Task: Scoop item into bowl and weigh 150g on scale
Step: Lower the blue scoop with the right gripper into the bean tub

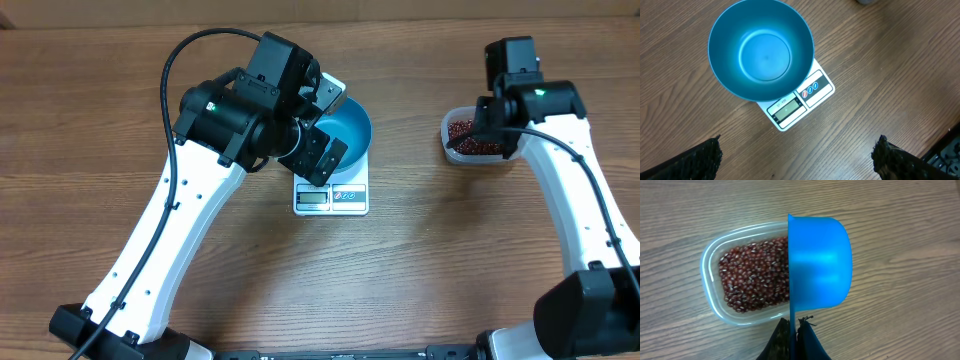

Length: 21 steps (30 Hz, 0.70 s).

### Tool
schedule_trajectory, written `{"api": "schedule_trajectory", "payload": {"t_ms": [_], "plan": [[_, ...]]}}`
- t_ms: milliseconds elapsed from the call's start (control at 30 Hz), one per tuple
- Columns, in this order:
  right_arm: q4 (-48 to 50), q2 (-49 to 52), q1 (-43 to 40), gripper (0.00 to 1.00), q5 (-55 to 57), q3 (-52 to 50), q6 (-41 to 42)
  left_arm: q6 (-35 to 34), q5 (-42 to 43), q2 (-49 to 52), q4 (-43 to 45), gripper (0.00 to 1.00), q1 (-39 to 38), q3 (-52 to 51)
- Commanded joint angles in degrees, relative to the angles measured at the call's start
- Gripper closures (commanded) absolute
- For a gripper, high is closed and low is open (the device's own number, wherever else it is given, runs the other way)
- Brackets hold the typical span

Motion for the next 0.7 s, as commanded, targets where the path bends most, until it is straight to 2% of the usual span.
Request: {"api": "schedule_trajectory", "payload": {"t_ms": [0, 267, 667], "plan": [[0.46, 0.98, 0.63, 0.96, 1.22, 1.92, -0.37, 1.09, 0.63, 0.31, 0.24, 0.0, 0.13, -0.52], [-0.17, 5.07, 1.44, 0.96, 6.36, 1.92, -0.55, 1.09, 0.61, 0.81, 0.33, 0.01, 0.13, -0.52], [-1.29, 7.48, 2.08, 0.96, 7.19, 1.86, -0.72, 1.07, 0.63, 0.81, 1.29, 0.0, 0.13, -0.52]]}}
